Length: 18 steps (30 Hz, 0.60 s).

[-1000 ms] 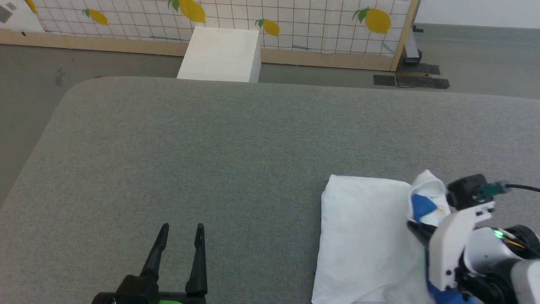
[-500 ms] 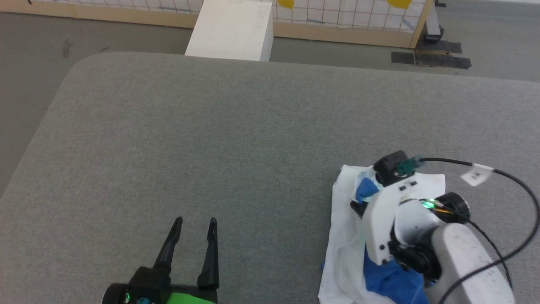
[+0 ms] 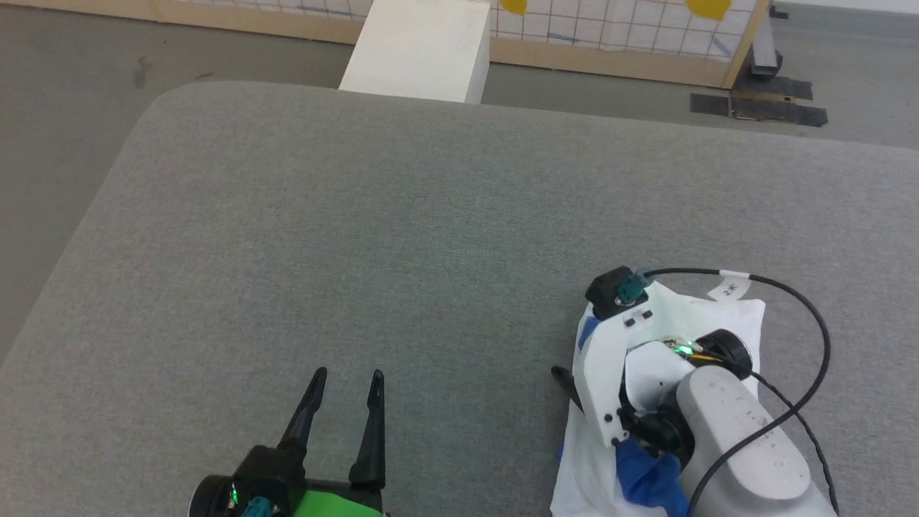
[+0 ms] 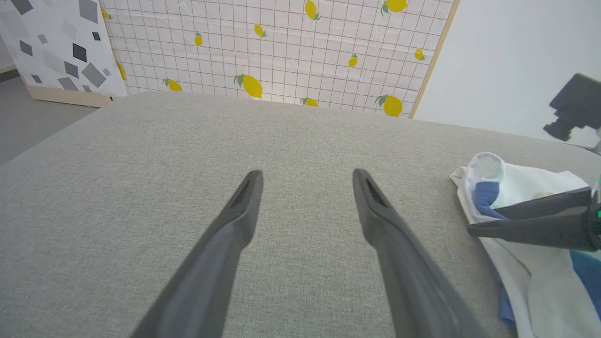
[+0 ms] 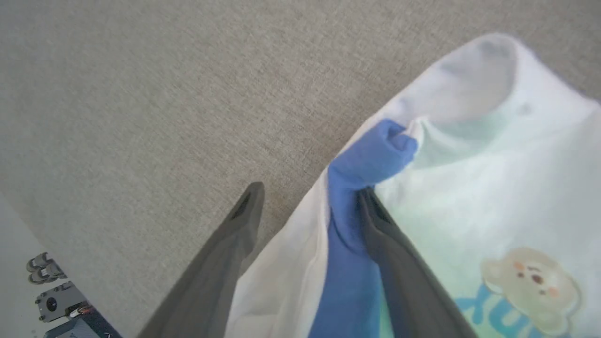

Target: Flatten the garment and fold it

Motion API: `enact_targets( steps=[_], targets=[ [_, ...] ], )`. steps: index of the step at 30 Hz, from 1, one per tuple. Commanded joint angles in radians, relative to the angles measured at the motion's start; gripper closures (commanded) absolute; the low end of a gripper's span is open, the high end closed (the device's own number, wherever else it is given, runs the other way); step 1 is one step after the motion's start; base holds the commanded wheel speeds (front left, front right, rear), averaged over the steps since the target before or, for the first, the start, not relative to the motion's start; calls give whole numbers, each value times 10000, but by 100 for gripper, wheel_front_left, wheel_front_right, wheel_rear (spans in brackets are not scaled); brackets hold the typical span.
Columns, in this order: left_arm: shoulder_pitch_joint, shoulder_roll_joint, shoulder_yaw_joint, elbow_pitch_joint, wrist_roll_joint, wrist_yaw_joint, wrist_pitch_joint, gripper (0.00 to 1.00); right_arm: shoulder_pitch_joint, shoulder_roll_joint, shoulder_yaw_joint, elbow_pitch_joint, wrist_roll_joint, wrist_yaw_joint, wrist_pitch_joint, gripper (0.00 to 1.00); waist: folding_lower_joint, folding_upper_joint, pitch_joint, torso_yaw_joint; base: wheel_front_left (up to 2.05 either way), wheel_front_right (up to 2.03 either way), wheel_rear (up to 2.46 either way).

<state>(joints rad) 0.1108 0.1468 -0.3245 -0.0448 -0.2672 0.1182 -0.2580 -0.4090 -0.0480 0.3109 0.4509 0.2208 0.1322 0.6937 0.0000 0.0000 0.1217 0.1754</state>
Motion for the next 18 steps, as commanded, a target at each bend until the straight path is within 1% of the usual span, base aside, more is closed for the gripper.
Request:
enact_targets(
  steps=[1, 3, 6, 9, 12, 13, 14, 15, 18],
  targets=[
    [-20, -17, 38, 2, -36, -38, -36, 0, -139, -25, -53, -207, 211, -15, -50, 0, 0, 0, -106, -166, 0, 0, 0],
    [18, -6, 57, -15, -38, -19, -37, 0, -55, -96, -169, -708, 469, -15, -19, 0, 0, 0, -161, -305, 0, 0, 0],
    [86, 19, 97, -75, -33, 25, -37, 0, 360, -519, -703, -1786, 876, -15, 100, 0, 0, 0, -188, -508, 0, 0, 0],
    [128, 54, 107, -149, -13, 50, -37, 0, 1121, -1173, -1735, -3195, 1008, -15, 247, 0, 0, 0, -147, -678, 0, 0, 0],
    [127, 96, 113, -222, 43, 75, -37, 0, 1998, -1529, -2793, -4310, 904, -15, 288, 0, 0, 0, -87, -774, 0, 0, 0],
    [121, 118, 108, -254, 85, 90, -37, 0, 2479, -1574, -3279, -4784, 855, -15, 332, 0, 0, 0, -54, -804, 0, 0, 0],
    [119, 123, 110, -273, 101, 100, -37, 0, 2713, -1536, -3511, -4998, 844, -15, 356, 0, 0, 0, -34, -822, 0, 0, 0],
    [118, 123, 123, -317, 118, 122, -37, 0, 3144, -1401, -3884, -5376, 856, -15, 402, 0, 0, 0, 8, -858, 0, 0, 0],
    [133, 113, 146, -390, 122, 149, -37, 0, 3827, -992, -4343, -5869, 921, -15, 461, 0, 0, 0, 103, -921, 0, 0, 0]
  ],
)
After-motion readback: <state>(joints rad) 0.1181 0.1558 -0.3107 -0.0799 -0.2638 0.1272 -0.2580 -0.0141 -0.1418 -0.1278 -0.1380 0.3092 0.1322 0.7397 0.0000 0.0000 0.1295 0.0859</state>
